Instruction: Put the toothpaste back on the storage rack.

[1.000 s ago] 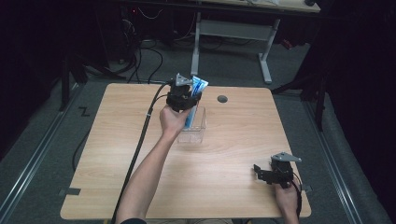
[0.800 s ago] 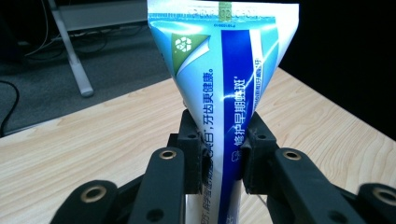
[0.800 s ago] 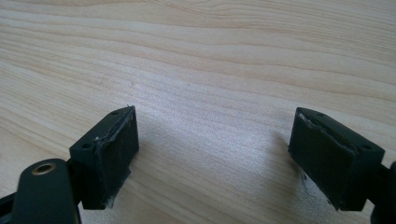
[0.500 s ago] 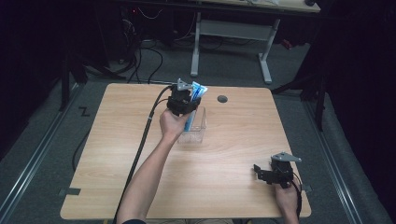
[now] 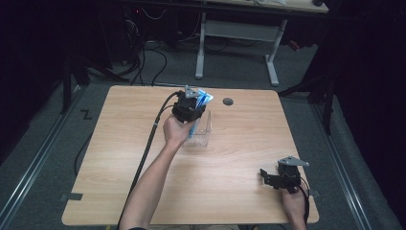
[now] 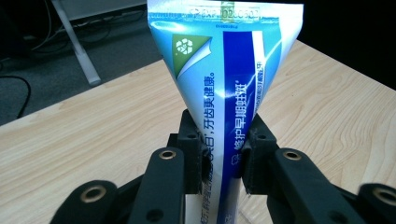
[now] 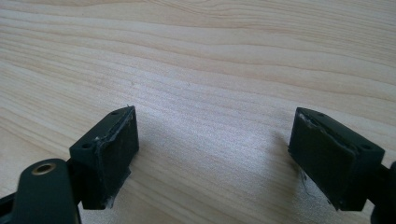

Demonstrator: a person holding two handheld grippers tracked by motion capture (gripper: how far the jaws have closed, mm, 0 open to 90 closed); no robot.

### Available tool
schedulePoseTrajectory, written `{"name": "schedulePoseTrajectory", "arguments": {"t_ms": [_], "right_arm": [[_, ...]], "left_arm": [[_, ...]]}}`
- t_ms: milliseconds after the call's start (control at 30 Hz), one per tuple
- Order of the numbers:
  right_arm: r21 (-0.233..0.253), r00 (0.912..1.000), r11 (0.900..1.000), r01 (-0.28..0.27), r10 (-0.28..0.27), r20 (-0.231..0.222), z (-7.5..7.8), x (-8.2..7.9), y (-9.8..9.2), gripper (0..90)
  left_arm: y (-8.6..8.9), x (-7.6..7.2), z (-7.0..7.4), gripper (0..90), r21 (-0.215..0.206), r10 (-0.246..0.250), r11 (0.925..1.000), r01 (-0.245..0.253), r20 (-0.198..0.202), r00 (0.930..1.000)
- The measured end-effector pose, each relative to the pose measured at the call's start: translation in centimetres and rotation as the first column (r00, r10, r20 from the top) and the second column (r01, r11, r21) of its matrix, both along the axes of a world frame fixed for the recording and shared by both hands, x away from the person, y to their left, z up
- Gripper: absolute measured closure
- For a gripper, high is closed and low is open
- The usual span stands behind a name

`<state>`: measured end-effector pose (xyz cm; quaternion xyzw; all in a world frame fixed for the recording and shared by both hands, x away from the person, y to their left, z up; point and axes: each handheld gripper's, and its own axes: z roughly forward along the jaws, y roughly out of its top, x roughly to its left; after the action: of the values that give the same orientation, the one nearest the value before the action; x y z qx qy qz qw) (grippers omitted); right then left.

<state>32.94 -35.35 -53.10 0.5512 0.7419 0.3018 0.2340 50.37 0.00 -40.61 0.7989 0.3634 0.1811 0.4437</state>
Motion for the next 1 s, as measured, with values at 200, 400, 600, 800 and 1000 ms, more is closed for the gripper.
{"name": "schedulePoseTrajectory", "arguments": {"t_ms": [200, 400, 600, 800, 1000], "right_arm": [[0.000, 1.0000, 1.000, 0.000, 0.000, 0.000, 0.0, 0.0, 0.0, 15.8], [0.000, 1.0000, 1.000, 0.000, 0.000, 0.000, 0.0, 0.0, 0.0, 15.8], [0.000, 1.0000, 1.000, 0.000, 0.000, 0.000, 0.0, 0.0, 0.0, 15.8], [0.000, 1.0000, 1.000, 0.000, 0.000, 0.000, 0.0, 0.0, 0.0, 15.8], [0.000, 1.0000, 1.000, 0.000, 0.000, 0.000, 0.0, 0.0, 0.0, 15.8]], "left_arm": [[0.3, 0.0, -0.4, 73.4, -0.009, 0.001, 1.0000, -0.001, -0.016, 0.9999], [0.3, 0.2, -1.0, 73.3, 0.004, -0.002, 1.0000, 0.002, -0.035, 0.9994], [0.2, 0.4, -1.6, 73.2, 0.002, 0.000, 1.0000, 0.000, -0.055, 0.9985], [0.1, 0.4, -1.7, 73.0, -0.001, 0.003, 1.0000, -0.003, -0.058, 0.9983], [0.0, 0.4, -1.7, 72.2, -0.001, 0.004, 1.0000, -0.004, -0.056, 0.9984]]}}
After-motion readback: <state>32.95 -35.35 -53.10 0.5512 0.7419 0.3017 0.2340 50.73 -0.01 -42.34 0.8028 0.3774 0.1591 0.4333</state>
